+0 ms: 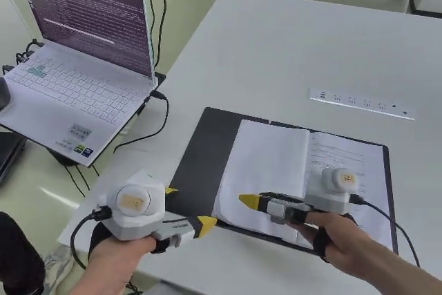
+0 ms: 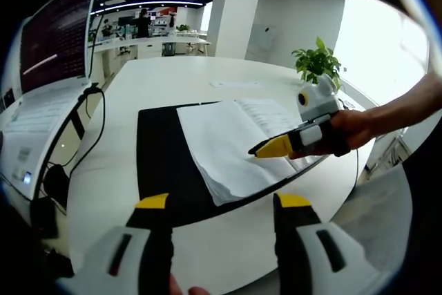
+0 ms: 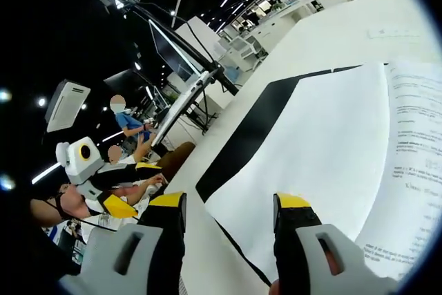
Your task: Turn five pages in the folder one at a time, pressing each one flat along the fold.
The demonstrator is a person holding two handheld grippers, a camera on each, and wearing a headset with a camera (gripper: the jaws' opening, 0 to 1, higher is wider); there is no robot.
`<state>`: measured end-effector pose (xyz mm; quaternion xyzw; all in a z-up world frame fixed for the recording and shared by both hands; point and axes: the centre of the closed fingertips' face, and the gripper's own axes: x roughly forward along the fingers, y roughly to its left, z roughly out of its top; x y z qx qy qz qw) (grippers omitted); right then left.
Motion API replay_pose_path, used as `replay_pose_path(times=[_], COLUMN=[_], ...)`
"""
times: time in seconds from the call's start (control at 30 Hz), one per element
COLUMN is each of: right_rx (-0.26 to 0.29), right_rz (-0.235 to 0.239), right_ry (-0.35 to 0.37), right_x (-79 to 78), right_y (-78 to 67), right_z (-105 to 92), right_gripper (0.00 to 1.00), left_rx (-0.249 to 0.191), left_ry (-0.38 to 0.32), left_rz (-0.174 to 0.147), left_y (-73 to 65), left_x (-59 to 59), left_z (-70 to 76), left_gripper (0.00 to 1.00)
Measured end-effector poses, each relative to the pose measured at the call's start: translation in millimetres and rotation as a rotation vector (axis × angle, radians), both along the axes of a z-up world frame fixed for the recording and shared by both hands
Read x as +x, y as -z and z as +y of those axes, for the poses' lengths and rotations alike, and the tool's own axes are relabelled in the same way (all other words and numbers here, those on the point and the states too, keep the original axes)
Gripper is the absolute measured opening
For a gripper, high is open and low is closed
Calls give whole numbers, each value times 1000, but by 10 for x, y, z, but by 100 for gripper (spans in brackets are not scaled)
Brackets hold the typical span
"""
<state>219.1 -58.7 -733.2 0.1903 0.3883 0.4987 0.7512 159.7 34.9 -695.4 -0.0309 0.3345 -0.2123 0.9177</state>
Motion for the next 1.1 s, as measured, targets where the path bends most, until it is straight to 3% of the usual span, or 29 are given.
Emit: replay_pose_path(times=[0.13,0.33,0.67,1.1], right_rx=[-19,-32,-70,-73], right_rz=[-45,-89,-162,-154], right_ry=[-21,7,43,141], right_x=[-39,-81,-167,-190], right_y=[-47,-124,-182,-169], right_z=[-182,-435,-781,-1097], right_gripper=[50,47,43,39], left_rx=[-1,9,11,13], left_ry=[5,35,77,141], left_rz=[1,5,12,47], left_y=[4,17,94,260], left_x=[5,13,143,379], left_z=[-34,-122,-228,-505], left_gripper=[58,57,51,41])
